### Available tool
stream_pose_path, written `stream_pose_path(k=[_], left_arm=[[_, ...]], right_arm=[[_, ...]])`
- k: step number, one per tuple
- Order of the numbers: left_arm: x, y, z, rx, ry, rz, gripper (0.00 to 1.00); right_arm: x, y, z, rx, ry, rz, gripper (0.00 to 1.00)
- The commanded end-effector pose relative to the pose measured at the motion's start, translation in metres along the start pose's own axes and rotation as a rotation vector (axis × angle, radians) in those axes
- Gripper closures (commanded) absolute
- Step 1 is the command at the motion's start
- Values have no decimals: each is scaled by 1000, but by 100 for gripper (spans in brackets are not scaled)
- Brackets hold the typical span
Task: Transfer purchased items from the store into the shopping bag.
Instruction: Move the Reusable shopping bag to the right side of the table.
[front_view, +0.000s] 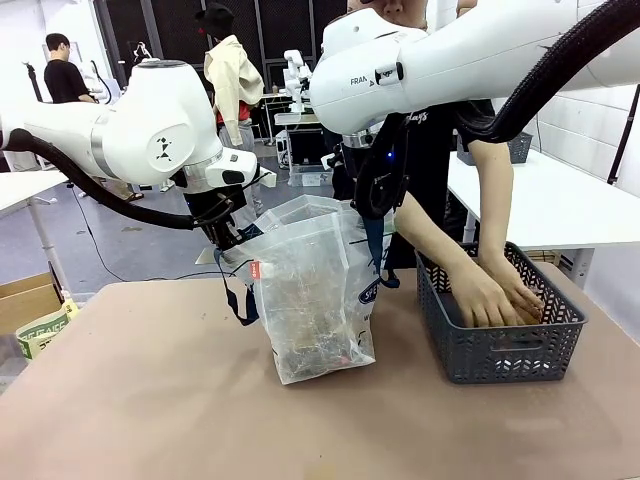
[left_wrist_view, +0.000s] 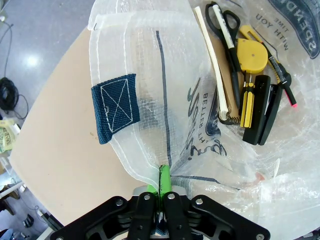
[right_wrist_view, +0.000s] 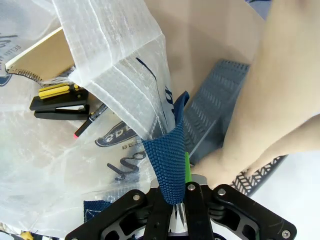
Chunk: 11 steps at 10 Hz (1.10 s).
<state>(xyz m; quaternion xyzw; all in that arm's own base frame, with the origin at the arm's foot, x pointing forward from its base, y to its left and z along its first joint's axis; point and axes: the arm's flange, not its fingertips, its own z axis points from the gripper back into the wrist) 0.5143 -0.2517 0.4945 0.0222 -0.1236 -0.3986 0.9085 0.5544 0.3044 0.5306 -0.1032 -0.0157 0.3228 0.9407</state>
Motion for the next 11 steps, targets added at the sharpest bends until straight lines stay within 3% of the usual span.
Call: stream_pose_path(k=[1,11], left_arm=[[-1,0,0,1,1,3,100],[-1,0,0,1,1,3,100]], right_arm=[[-1,-1,-1,-1,2,-3,100],[-1,-1,-1,-1,2,-3,100]])
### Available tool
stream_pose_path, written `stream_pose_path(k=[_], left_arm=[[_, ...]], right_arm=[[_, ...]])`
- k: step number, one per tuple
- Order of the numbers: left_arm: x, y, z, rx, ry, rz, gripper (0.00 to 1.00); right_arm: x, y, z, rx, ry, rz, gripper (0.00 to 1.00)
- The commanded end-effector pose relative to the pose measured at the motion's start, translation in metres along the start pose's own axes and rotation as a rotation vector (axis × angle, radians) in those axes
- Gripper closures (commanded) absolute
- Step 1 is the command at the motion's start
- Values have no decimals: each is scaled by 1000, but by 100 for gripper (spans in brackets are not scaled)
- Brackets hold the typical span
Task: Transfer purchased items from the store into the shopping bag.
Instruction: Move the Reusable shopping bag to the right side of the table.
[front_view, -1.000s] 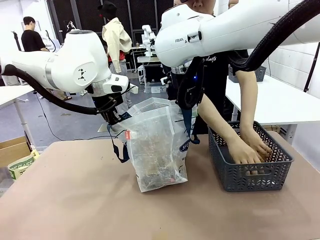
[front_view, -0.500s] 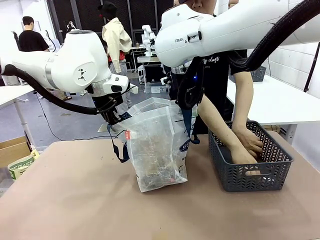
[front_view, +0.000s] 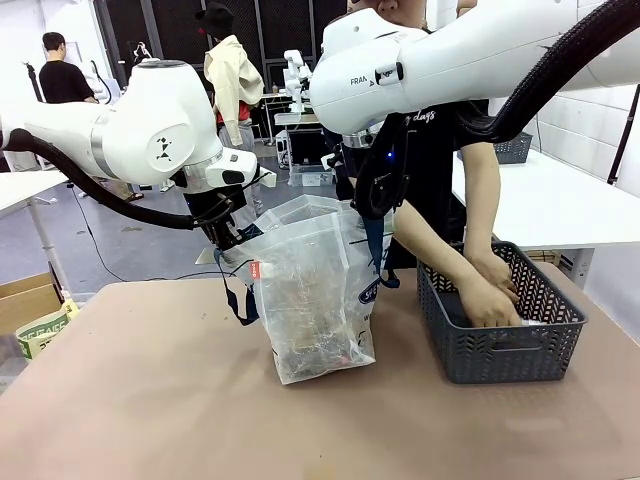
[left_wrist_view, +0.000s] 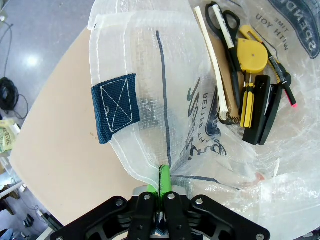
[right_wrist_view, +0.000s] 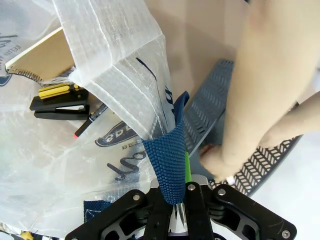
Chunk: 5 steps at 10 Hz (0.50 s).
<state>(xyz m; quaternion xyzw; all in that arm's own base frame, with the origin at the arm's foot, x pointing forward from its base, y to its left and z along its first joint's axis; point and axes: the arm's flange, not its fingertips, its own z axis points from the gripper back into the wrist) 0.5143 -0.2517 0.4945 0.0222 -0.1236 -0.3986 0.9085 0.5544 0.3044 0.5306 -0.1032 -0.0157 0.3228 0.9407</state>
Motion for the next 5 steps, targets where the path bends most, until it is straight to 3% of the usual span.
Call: stream_pose_path(k=[1,5], left_arm=[[-1,0,0,1,1,3,100],[-1,0,0,1,1,3,100]], right_arm=[[-1,-1,-1,-1,2,-3,100],[-1,-1,-1,-1,2,-3,100]])
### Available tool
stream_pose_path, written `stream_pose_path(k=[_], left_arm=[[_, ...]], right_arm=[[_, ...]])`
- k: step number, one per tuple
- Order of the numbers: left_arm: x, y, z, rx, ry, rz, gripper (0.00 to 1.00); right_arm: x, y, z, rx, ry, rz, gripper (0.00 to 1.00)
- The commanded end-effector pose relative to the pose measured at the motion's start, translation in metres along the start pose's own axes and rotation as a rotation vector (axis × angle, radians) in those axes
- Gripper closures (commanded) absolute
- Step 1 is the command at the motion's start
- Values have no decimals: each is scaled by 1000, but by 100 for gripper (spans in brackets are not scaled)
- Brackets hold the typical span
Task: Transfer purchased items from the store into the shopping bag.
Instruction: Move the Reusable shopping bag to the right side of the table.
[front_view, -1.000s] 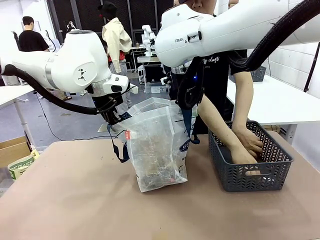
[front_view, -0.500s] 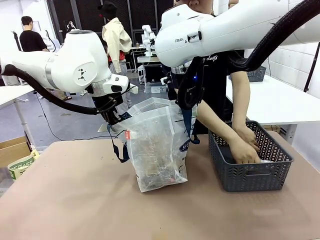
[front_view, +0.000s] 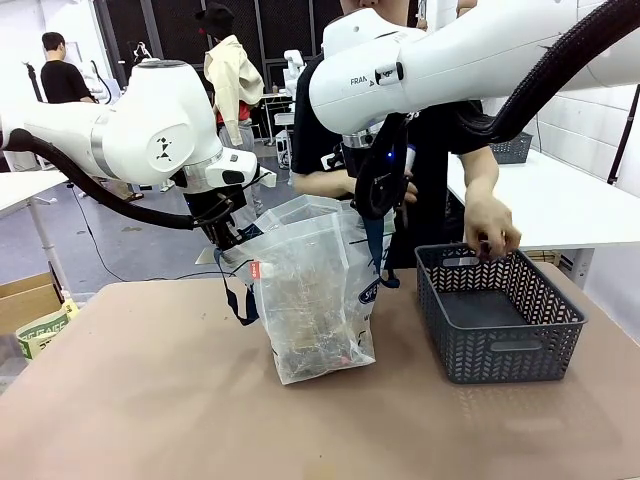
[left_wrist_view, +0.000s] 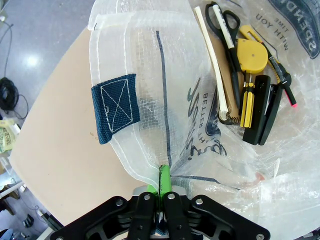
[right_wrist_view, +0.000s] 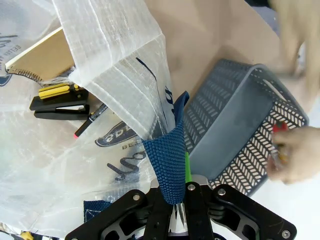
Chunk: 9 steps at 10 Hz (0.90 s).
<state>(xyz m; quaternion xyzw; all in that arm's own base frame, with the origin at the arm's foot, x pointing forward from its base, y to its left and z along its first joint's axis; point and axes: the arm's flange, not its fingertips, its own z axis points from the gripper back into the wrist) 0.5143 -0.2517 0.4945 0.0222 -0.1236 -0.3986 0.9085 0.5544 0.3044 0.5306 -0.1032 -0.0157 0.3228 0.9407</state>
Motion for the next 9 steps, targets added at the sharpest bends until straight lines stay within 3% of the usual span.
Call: stream_pose_path(k=[1,9], left_arm=[[-1,0,0,1,1,3,100],[-1,0,0,1,1,3,100]], right_arm=[[-1,-1,-1,-1,2,-3,100],[-1,-1,-1,-1,2,-3,100]])
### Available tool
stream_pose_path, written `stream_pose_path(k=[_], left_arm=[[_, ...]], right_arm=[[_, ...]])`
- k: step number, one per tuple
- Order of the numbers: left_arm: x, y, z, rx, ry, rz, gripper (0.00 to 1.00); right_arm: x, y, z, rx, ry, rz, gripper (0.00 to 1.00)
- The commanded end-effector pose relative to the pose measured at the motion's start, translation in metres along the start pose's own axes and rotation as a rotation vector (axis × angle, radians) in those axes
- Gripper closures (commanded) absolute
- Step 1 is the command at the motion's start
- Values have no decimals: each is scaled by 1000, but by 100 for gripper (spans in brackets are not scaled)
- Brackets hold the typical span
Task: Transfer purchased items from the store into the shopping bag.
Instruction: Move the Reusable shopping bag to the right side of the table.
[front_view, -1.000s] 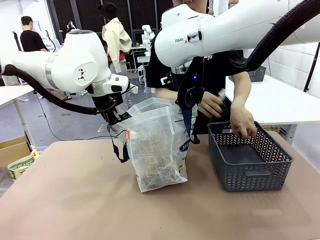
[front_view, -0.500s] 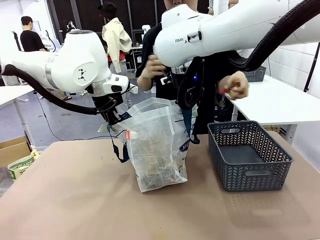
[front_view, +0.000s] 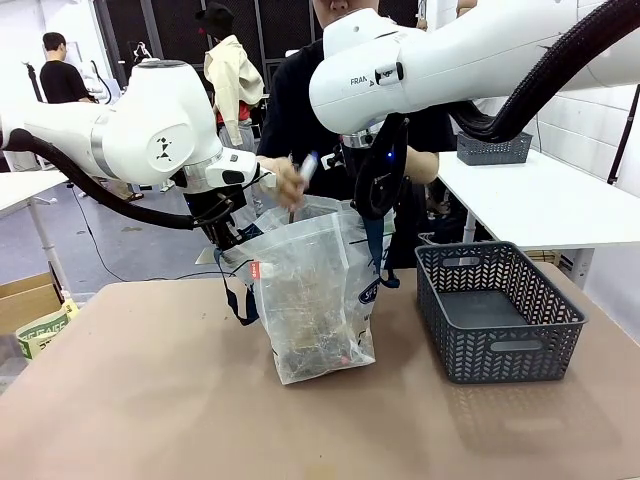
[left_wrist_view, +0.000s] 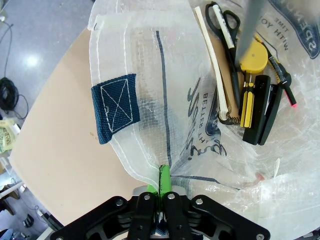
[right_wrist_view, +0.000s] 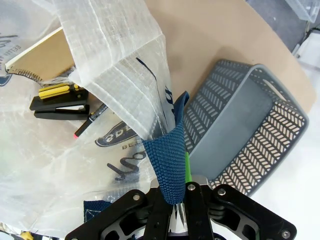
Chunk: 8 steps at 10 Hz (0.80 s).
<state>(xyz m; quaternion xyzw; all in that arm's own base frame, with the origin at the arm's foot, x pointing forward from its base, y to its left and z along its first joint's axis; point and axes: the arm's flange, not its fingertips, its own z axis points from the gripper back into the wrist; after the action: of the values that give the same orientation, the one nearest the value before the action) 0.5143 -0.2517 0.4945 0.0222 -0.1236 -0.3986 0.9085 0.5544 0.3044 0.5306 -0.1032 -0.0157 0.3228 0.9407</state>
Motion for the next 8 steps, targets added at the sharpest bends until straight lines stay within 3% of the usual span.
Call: stream_pose_path(k=[1,8], left_arm=[[-1,0,0,1,1,3,100],[-1,0,0,1,1,3,100]], right_arm=[[-1,-1,-1,-1,2,-3,100],[-1,-1,-1,-1,2,-3,100]])
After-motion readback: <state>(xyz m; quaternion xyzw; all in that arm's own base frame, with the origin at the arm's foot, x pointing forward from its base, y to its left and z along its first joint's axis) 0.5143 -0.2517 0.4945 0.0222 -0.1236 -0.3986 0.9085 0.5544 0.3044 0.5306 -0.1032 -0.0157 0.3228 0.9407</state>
